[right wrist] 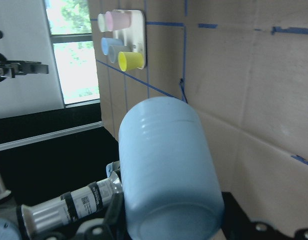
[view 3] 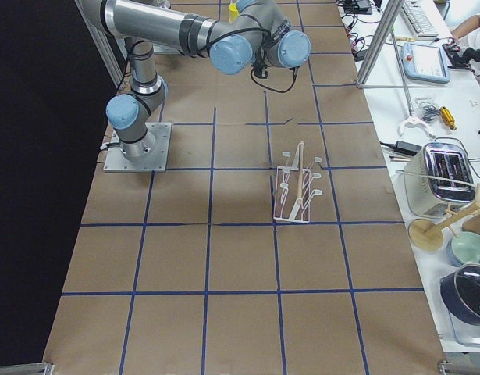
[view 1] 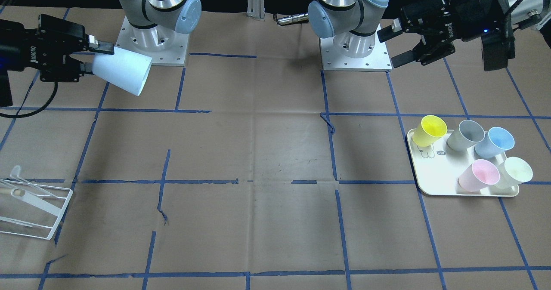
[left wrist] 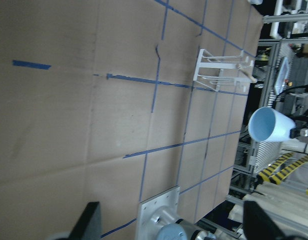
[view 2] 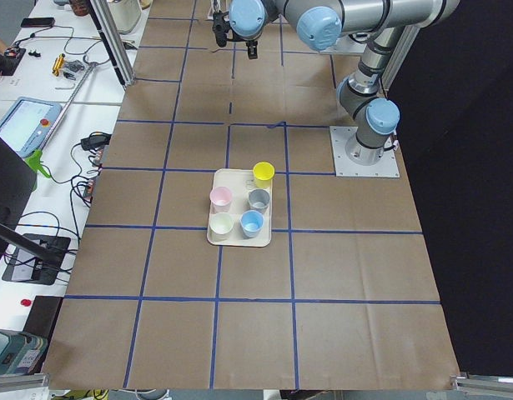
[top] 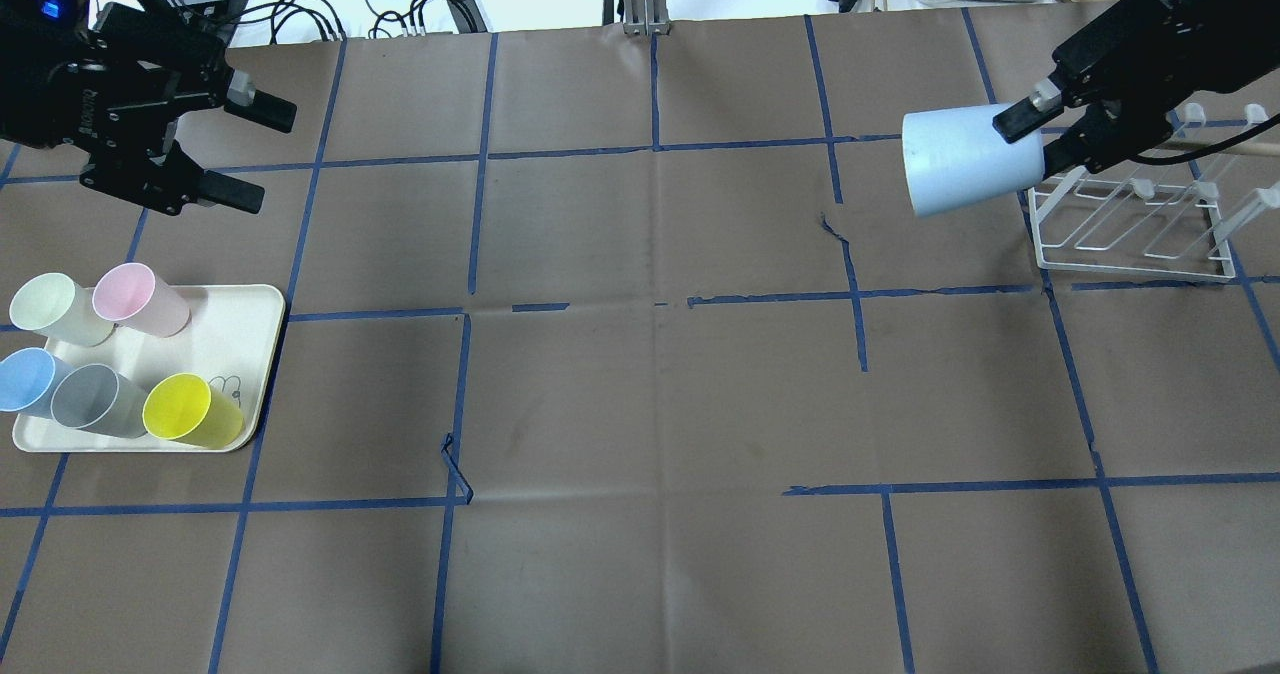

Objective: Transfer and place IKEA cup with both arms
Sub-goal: 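Carry the cup toward the left gripper while the left arm reaches toward it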

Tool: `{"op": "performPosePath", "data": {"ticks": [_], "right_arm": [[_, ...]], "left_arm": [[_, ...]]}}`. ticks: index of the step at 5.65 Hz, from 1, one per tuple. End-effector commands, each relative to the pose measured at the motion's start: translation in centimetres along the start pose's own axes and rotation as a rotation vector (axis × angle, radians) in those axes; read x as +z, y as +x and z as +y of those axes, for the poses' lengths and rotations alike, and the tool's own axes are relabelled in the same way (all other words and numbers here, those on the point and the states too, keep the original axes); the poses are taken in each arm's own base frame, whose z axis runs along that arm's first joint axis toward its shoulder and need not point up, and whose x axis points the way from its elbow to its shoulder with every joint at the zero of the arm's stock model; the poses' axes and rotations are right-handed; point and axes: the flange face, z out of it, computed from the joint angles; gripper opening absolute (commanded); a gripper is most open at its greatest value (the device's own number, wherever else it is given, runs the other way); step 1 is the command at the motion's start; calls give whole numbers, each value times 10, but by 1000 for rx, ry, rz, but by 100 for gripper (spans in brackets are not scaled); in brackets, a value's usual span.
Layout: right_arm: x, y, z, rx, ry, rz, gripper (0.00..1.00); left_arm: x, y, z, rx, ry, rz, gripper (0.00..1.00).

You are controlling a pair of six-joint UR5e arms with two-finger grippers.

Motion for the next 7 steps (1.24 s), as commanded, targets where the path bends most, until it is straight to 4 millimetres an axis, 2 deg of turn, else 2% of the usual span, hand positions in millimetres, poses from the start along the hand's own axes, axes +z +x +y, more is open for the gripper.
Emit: {"op": "performPosePath", "data": {"ticks": [1,2,3,4,5,6,7], "right_arm": [[32,13,-19,-52,24,-157,42],[66,7,-26,-110,18,-216,42],[94,16,-26,-136,10,-260,41],[118,13,-33,-119,56,-303,39],[142,-1,-43,-116,84,-329,39],[173,-22,-53,-99,118,-368,39],[195,-39,-57,-94,139,-388,39]], "left_arm": [[13,-4,-7,28,70,166,100],[30,-6,-6,16,58,203,100],[65,19,-3,45,24,262,100],[92,31,-4,59,4,317,100],[105,33,-8,84,11,339,100],[113,18,-31,131,32,334,100],[119,10,-53,161,75,381,100]]}}
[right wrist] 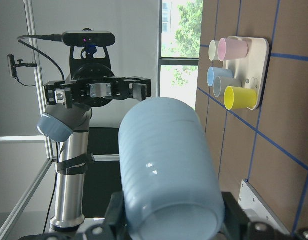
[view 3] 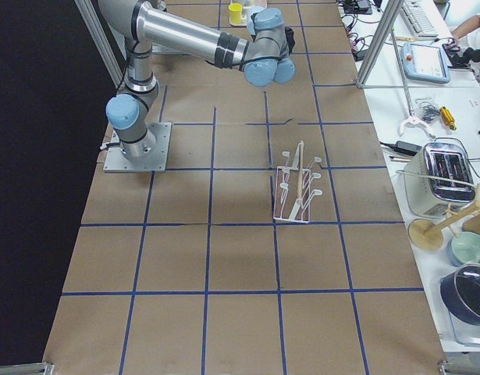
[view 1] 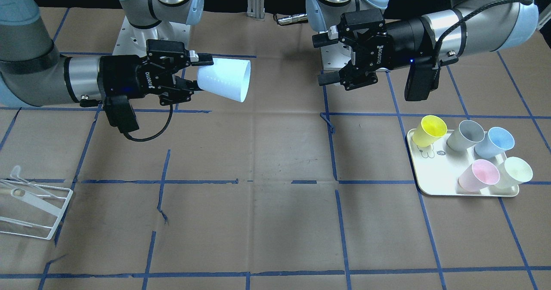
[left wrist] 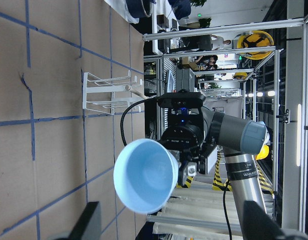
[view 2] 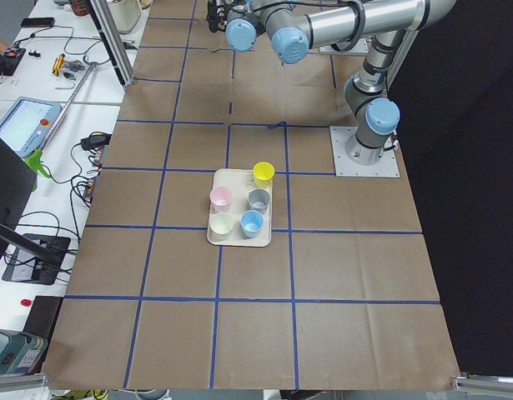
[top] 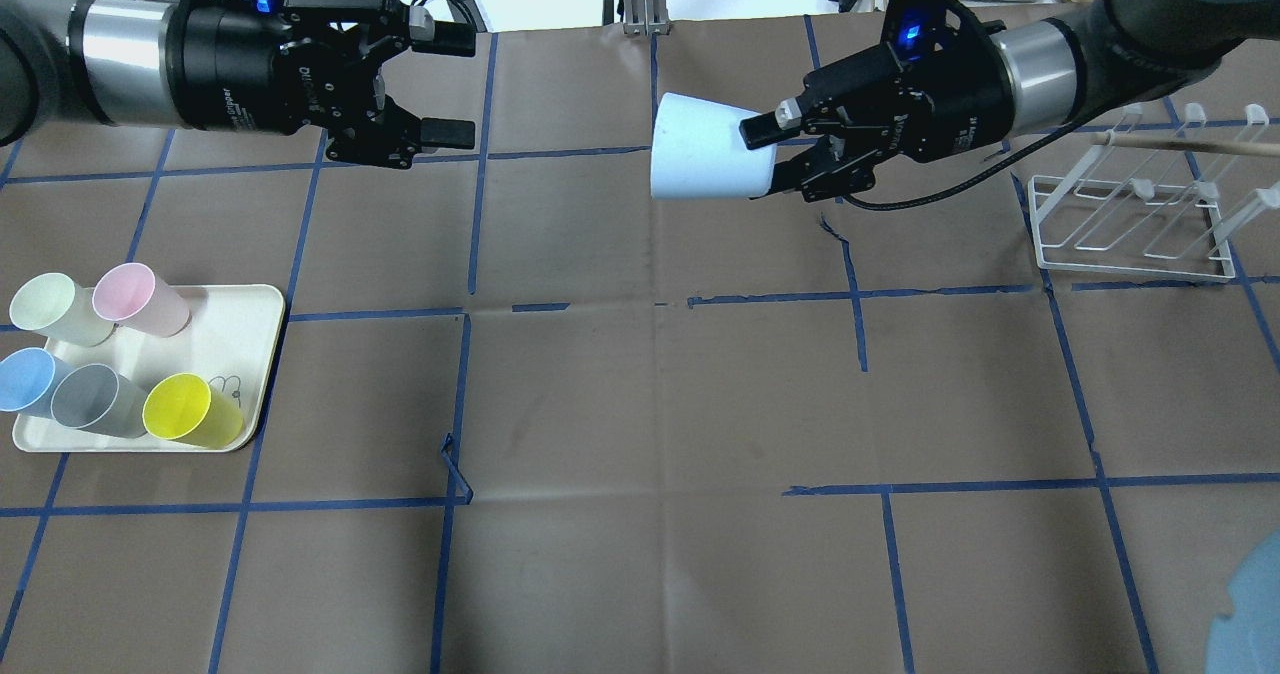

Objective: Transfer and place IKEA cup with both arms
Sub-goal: 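Carry the cup toward the left gripper while the left arm reaches toward it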

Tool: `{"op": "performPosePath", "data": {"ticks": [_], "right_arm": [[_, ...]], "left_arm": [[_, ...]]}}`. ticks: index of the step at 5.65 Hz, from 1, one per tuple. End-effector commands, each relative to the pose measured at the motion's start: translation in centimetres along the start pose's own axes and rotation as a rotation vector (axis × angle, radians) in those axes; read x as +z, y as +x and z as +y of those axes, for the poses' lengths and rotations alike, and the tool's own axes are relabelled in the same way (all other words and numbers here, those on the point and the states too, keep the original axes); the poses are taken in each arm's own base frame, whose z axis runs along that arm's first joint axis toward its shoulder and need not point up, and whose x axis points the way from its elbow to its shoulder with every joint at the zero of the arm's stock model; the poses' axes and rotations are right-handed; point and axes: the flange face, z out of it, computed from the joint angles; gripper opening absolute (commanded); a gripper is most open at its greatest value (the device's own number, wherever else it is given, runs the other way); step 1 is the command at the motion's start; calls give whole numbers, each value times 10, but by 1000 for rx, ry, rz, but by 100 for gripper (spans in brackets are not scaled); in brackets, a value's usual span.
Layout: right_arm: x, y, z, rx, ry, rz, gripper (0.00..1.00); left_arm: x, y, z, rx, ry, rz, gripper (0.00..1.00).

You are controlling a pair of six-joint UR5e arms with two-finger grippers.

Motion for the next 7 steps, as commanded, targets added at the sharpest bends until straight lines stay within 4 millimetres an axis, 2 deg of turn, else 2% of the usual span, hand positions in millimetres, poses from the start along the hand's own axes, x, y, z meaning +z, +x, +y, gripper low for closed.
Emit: {"op": "performPosePath", "data": {"ticks": [1,3,4,5,6,7], "right_arm": [[50,-12,-5,9,52,-41,39],[58,-13,-6,15,56,-46,38],[61,-13,-5,16,52,-46,38],[61,-13,-5,16,52,-46,38],[61,-13,-5,16,52,-46,38],[61,-13,-5,16,52,-46,38]], "left_arm": [[6,-13,-17,21,24,34,99],[43,0,-12,26,-48,38,99],[44,7,-9,34,-48,37,99],[45,11,-5,41,-55,33,91],[44,16,-2,52,-56,27,81],[42,16,-1,50,-60,17,47]]}}
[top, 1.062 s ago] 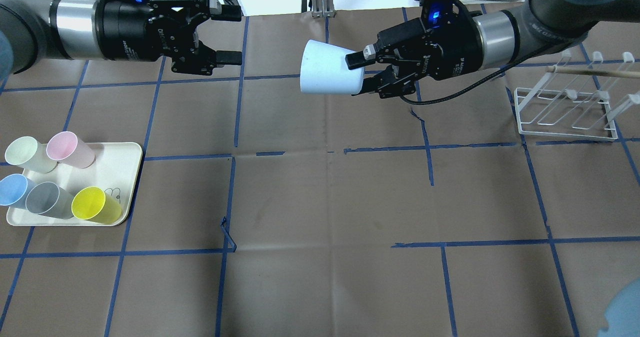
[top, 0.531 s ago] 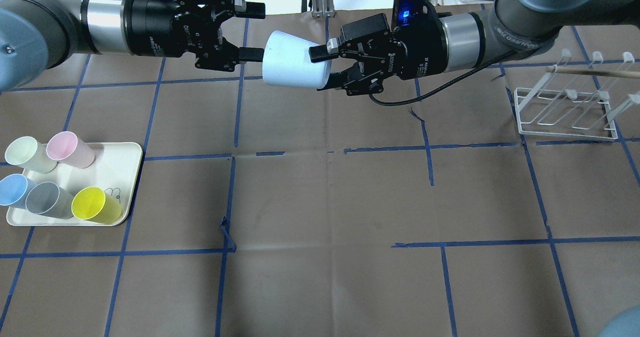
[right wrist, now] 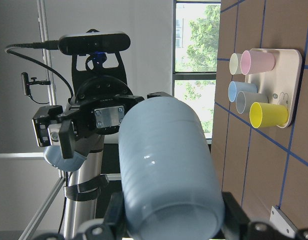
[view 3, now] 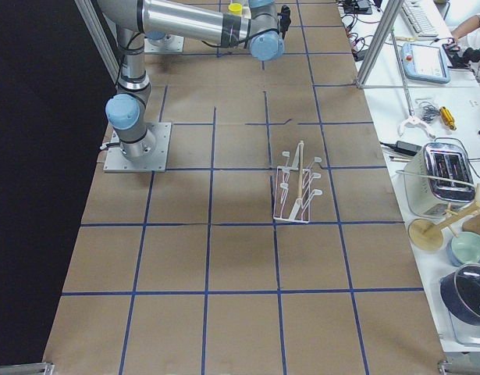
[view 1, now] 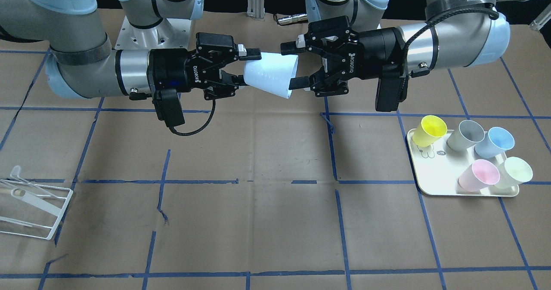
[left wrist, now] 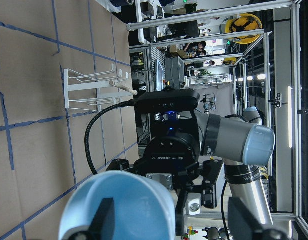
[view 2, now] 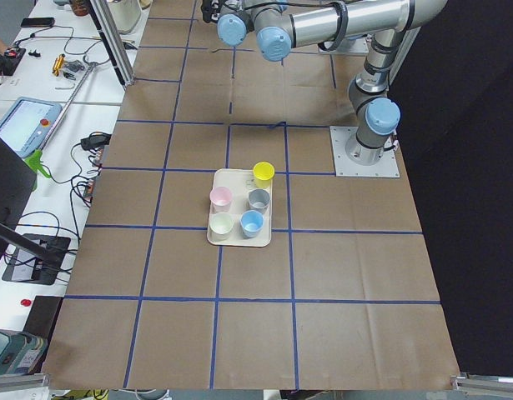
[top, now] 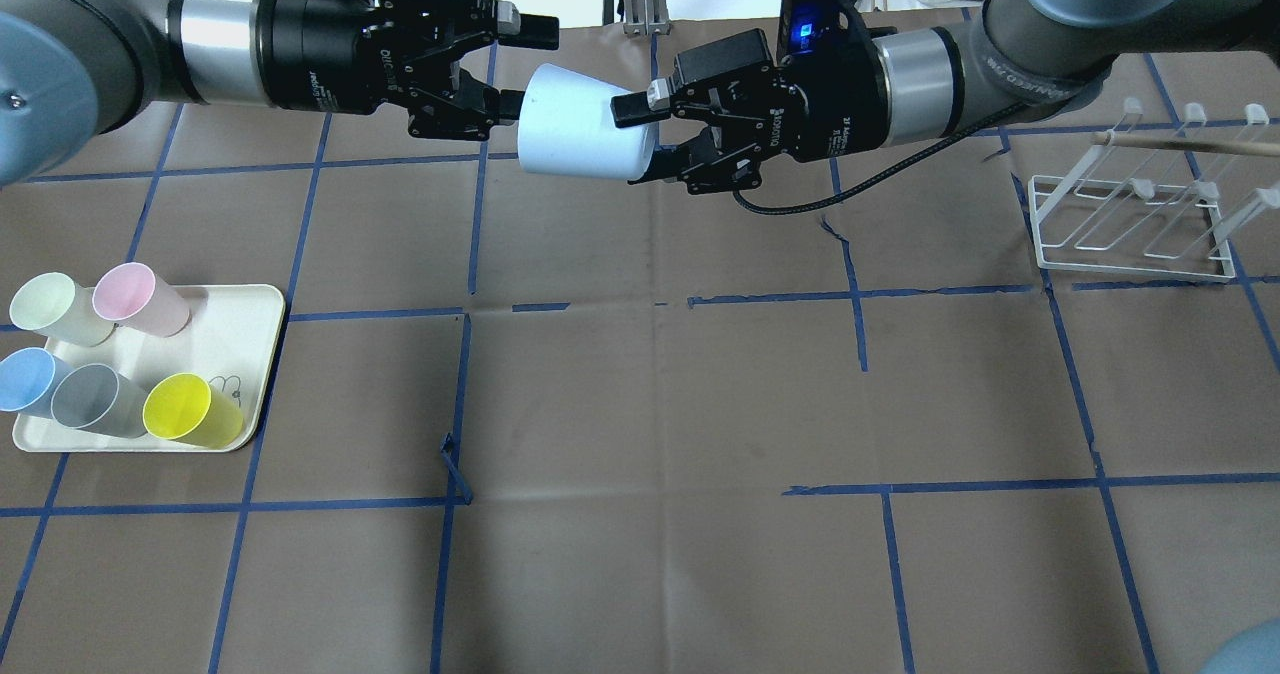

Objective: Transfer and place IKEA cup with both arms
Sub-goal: 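Close the left gripper on the cup's rim end, open the right gripper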

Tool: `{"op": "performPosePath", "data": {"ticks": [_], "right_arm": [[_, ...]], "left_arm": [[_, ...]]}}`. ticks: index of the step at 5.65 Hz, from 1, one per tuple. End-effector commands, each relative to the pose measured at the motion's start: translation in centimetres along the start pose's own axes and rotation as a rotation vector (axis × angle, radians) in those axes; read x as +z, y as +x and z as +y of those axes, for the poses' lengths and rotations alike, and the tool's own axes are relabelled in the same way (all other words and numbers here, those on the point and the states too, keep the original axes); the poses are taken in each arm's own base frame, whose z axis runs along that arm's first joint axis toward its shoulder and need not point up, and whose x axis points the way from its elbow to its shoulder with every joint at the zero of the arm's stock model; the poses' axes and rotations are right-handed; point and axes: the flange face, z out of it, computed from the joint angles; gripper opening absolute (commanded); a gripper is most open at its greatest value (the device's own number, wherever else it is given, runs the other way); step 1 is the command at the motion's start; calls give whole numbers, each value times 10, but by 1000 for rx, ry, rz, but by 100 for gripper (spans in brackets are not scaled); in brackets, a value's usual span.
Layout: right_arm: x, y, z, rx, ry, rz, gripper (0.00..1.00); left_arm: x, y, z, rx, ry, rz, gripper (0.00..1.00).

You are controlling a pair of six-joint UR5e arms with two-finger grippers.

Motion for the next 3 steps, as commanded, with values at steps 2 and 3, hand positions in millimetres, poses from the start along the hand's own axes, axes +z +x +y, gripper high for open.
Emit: {"op": "performPosePath", "data": {"ticks": [2,3], "right_arm": [[0,-1,0,-1,1,0,39],[0,-1,0,12,2,0,85]], "left_arm": [[-2,-3,3,-2,-20,-32,6],[-4,-4,3,-3,-25,-44,1]]}}
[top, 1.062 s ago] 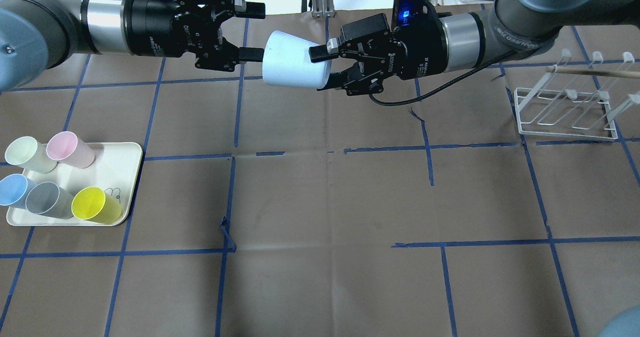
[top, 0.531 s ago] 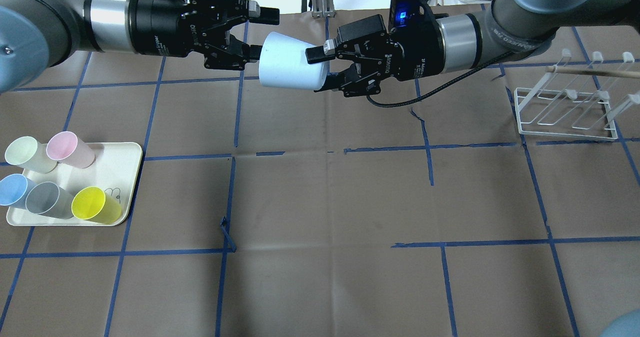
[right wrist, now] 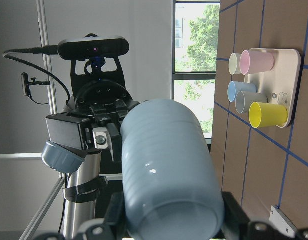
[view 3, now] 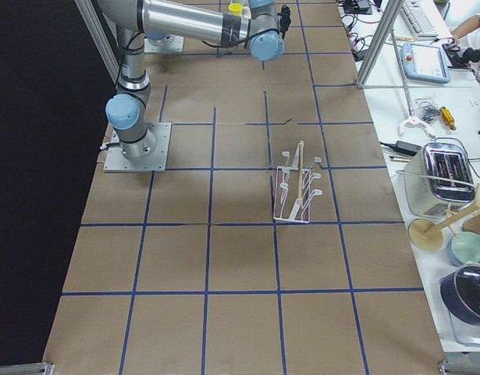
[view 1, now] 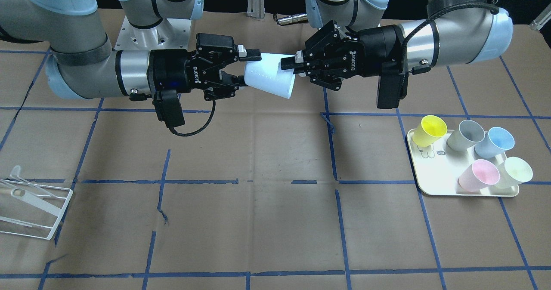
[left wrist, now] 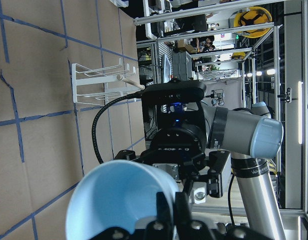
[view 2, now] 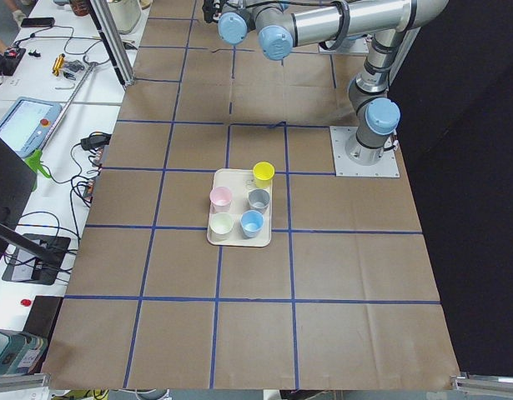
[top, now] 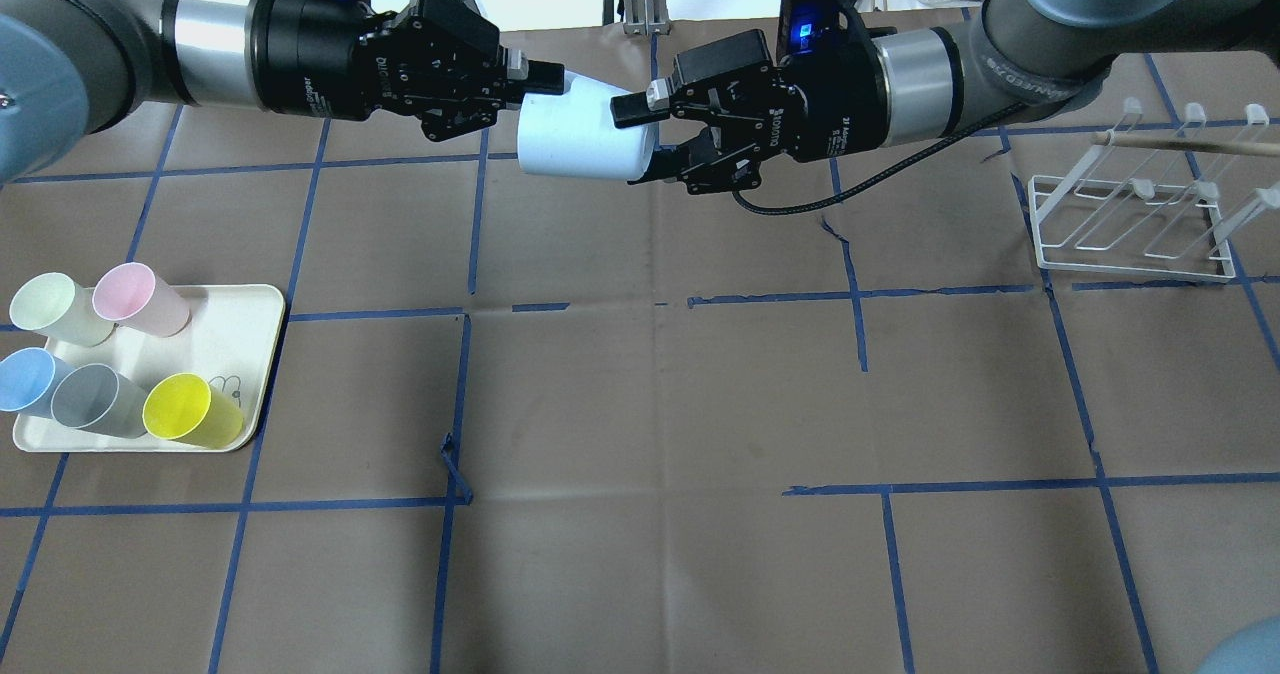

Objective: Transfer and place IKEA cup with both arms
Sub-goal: 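Close the left gripper on the cup's rim end, open the right gripper, then move the cup toward the tray with the left gripper while the right gripper withdraws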

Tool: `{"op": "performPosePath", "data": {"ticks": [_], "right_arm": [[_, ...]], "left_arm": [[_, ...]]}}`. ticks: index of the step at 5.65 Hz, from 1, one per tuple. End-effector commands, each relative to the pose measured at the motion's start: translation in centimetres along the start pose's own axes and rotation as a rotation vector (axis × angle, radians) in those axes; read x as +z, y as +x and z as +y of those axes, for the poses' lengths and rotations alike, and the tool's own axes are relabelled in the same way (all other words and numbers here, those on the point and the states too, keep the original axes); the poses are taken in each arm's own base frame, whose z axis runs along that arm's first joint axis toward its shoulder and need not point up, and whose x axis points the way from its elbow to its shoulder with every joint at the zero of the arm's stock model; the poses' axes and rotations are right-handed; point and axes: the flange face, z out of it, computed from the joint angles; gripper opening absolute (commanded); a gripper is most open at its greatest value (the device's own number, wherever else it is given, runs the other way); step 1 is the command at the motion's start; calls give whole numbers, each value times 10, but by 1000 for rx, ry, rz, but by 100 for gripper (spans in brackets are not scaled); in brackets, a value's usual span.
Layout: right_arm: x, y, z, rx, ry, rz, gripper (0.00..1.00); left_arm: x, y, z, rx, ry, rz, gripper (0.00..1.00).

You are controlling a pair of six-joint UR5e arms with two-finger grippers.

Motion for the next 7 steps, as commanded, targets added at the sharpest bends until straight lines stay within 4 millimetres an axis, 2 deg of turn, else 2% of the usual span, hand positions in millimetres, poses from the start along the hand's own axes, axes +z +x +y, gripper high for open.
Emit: {"op": "performPosePath", "data": {"ticks": [1,3,4,5,6,7], "right_arm": [[-2,-9,-2,57,-1,6,100],[-7,-11,-5,54,8,10,100],[-18,-13,-8,34,9,25,100],[-32,-25,-10,-9,-90,121,100],[-41,-39,-20,-17,-162,282,100],[-51,-63,-27,-13,-147,534,100]], "left_arm": [[-2,-2,0,-4,-4,-10,1],[-4,0,0,-16,1,-10,2],[-8,0,-1,-21,11,-10,3],[-33,0,-7,-32,46,-28,3],[-46,-1,3,-17,-29,-186,3],[-51,3,16,1,-83,-318,1]]}}
